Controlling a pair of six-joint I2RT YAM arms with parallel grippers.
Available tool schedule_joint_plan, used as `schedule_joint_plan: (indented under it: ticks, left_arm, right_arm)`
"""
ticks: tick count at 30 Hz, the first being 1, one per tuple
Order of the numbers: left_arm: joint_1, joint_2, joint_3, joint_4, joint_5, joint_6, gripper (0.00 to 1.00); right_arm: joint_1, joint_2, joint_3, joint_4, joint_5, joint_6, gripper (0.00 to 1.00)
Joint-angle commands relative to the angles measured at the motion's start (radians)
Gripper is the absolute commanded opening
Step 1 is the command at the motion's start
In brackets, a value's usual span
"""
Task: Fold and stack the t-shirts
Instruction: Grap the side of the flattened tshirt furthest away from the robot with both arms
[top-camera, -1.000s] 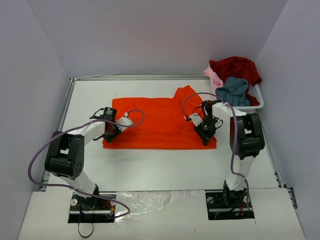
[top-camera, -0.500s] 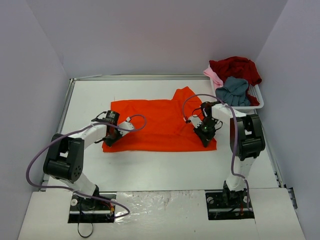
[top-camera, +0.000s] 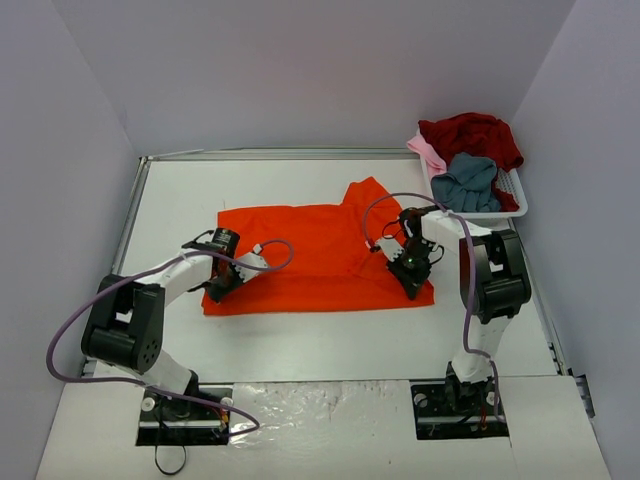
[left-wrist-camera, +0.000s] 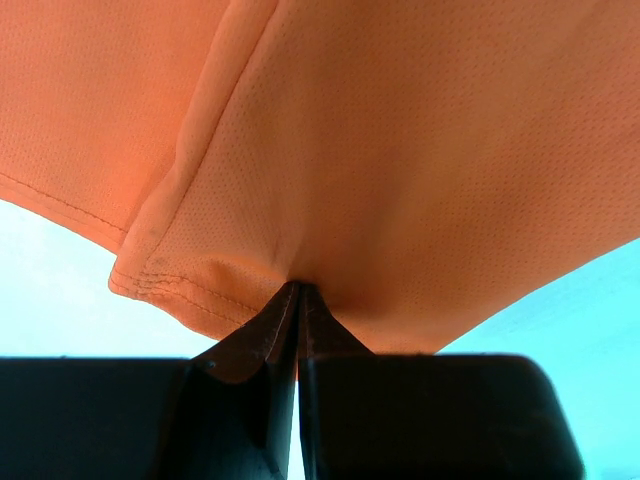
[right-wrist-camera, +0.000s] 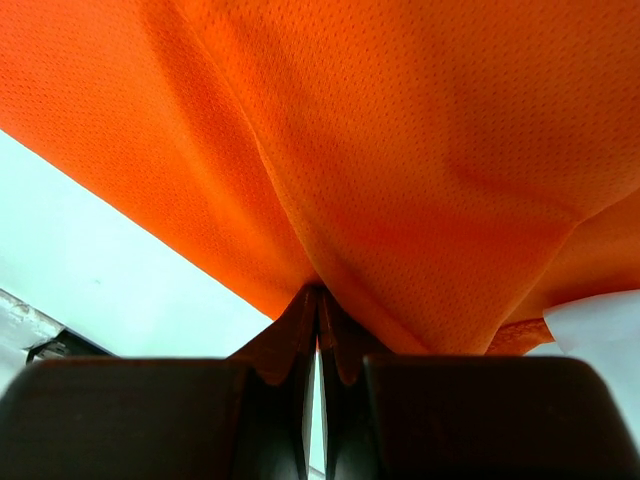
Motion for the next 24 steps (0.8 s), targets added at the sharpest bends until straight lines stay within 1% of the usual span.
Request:
schedule_joint_plan:
  ticks: [1,7,11,19,24]
  left_arm:
    - [-0.002,0.019,-0.044,-0.159,0.04,0.003,0.02]
    - [-0.002,0.004,-0.03,-0.188,0.046,0.015,0.02]
    - [-0.004,-0.019,-0.019,-0.239,0.066,0.033,0.02]
    - [-0.004,-0.025,-0.013,-0.242,0.04,0.041,0.02]
    - [-0.004,-0.021,0.03,-0.252,0.034,0.027,0.02]
  right_arm:
    - [0.008,0.057,-0.076,-0.017,0.043,-0.021,0.0]
    - [0.009,0.043,-0.101,-0.025,0.053,-0.024,0.0]
    - [0.011,0.04,-0.103,-0.029,0.053,-0.024,0.0]
    - [0.017,0.043,-0.081,-0.037,0.055,-0.023,0.0]
    - [0.019,0.028,-0.049,-0.063,0.04,-0.021,0.0]
